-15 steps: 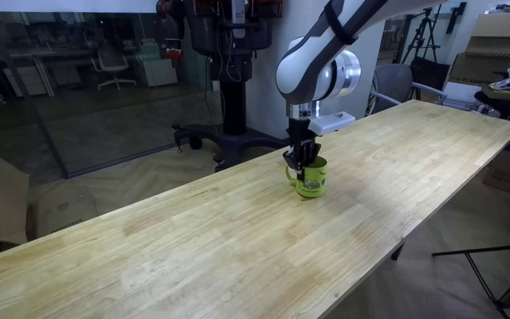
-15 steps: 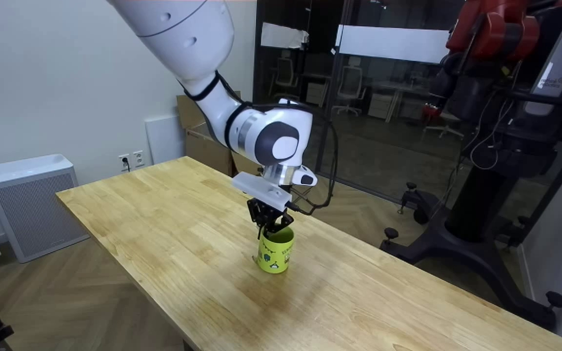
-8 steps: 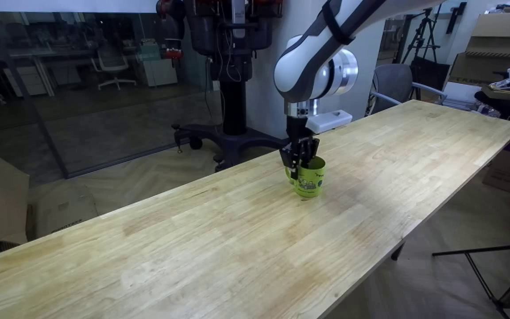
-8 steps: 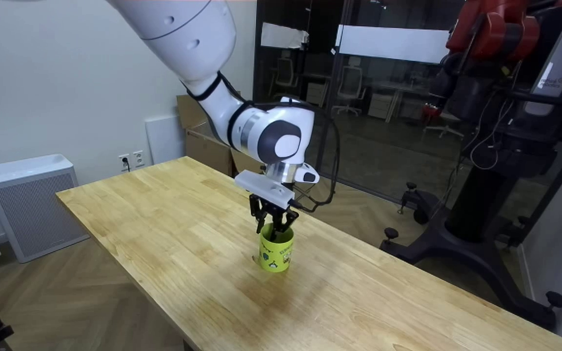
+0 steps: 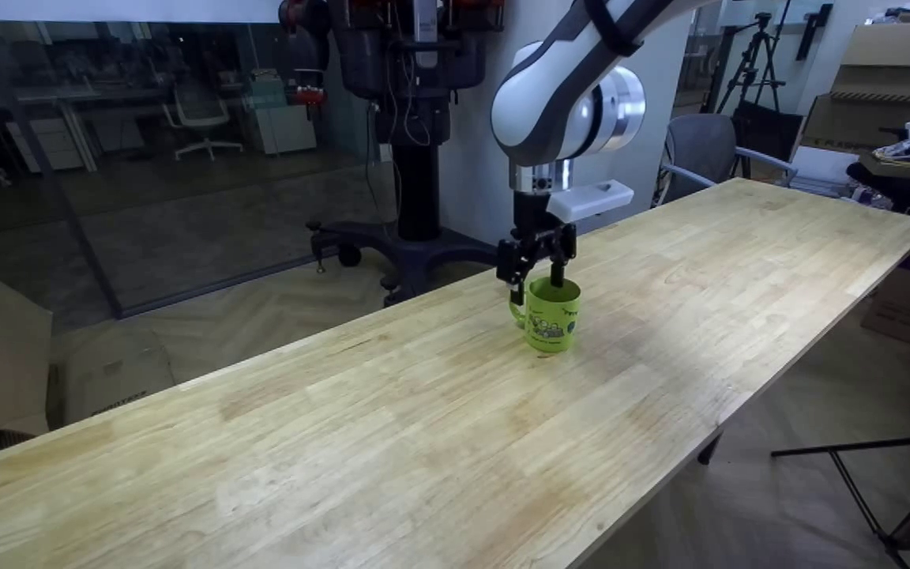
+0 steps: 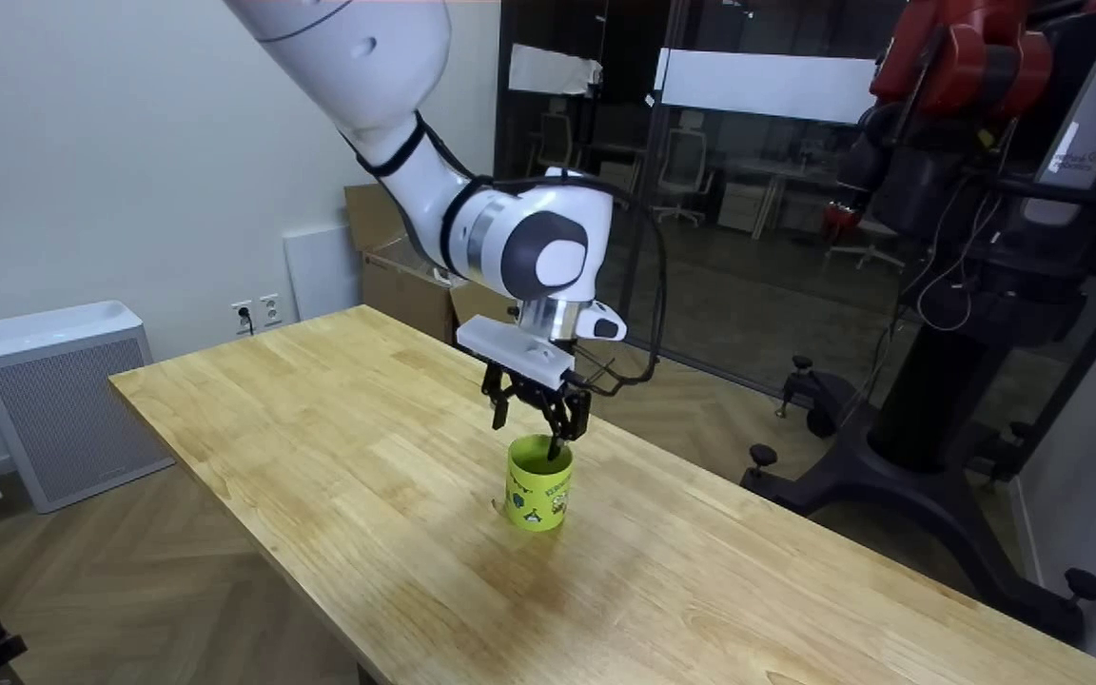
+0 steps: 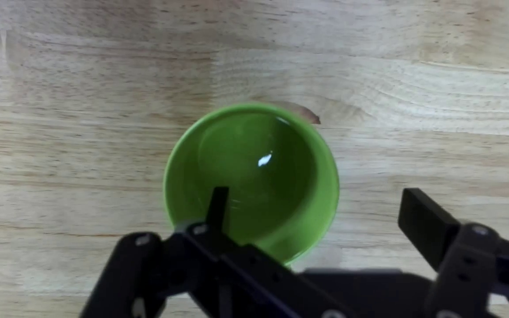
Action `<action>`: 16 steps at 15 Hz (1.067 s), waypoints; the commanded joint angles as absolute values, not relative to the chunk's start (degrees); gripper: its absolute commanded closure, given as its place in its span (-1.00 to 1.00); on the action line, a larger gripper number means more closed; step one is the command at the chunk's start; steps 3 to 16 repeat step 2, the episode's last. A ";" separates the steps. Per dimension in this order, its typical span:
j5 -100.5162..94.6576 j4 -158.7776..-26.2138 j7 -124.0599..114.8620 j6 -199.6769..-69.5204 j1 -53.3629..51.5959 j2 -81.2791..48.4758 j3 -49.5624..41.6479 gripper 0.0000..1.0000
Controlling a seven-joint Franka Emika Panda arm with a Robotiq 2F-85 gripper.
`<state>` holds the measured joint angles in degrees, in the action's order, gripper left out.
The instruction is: Move the mug backwards
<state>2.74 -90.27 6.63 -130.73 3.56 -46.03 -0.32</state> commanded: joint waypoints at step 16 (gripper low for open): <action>1.09 -97.78 2.78 -128.33 2.20 -38.10 -1.57 -1.00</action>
